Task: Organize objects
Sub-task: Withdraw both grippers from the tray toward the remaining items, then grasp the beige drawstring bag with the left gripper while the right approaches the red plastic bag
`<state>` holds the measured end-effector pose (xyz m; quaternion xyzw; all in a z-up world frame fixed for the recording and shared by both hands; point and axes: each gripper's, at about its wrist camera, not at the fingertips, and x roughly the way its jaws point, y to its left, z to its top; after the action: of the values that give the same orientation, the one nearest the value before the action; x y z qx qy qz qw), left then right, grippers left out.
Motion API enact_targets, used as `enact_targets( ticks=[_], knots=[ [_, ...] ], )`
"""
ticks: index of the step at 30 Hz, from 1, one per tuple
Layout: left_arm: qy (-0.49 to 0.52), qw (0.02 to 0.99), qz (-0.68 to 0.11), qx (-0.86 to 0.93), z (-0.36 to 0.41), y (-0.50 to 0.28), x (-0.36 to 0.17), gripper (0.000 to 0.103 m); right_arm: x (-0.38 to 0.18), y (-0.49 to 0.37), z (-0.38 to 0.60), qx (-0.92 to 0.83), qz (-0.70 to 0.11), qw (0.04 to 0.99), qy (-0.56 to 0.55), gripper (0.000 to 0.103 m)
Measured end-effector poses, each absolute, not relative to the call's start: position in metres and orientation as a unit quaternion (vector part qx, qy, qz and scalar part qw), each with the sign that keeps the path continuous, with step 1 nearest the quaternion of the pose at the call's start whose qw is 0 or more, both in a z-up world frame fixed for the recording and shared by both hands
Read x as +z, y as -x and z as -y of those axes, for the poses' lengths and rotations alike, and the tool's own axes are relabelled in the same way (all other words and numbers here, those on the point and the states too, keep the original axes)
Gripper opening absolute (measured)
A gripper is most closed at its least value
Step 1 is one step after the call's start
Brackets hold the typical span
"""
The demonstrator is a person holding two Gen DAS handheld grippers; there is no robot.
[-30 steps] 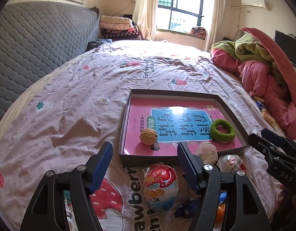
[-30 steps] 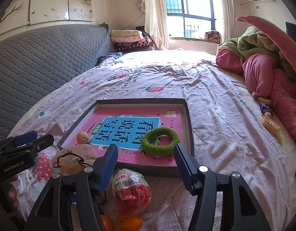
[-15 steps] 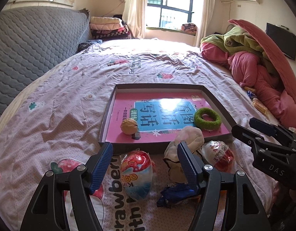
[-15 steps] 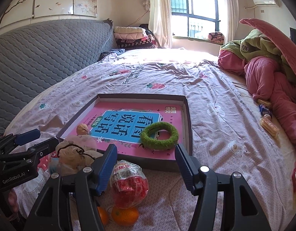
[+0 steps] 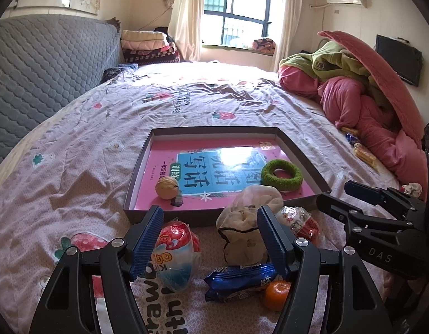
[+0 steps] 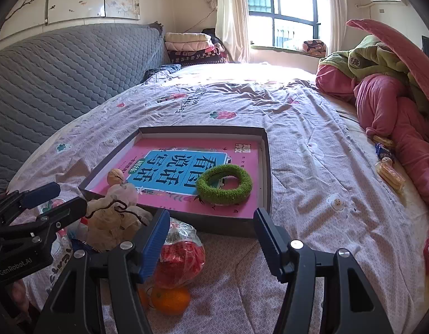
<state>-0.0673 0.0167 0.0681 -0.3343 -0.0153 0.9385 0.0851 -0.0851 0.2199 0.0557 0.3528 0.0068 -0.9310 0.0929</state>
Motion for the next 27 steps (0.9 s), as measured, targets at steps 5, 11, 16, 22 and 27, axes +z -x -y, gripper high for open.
enact_targets(
  ticks=[5,11,16,22,27],
  knots=[
    [0.330,0.093,0.010,0.939,-0.018,0.067,0.070,0.072,0.051,0.083,-0.216,-0.927,-0.013,0.103,-0.361,0.062],
    [0.341,0.091,0.000,0.936,-0.019,0.072,0.063,0.072,0.043,0.083,-0.209,-0.920,-0.023,0.111,-0.375,0.062],
    [0.346,0.096,0.001,0.933,-0.019,0.075,0.061,0.072,0.040,0.083,-0.204,-0.916,-0.024,0.120,-0.381,0.062],
    [0.353,0.088,-0.006,0.931,-0.022,0.082,0.054,0.072,0.035,0.085,-0.201,-0.910,-0.025,0.128,-0.394,0.062],
    [0.370,0.090,-0.002,0.924,-0.023,0.091,0.045,0.072,0.032,0.085,-0.198,-0.907,-0.029,0.132,-0.399,0.062]
  ],
)
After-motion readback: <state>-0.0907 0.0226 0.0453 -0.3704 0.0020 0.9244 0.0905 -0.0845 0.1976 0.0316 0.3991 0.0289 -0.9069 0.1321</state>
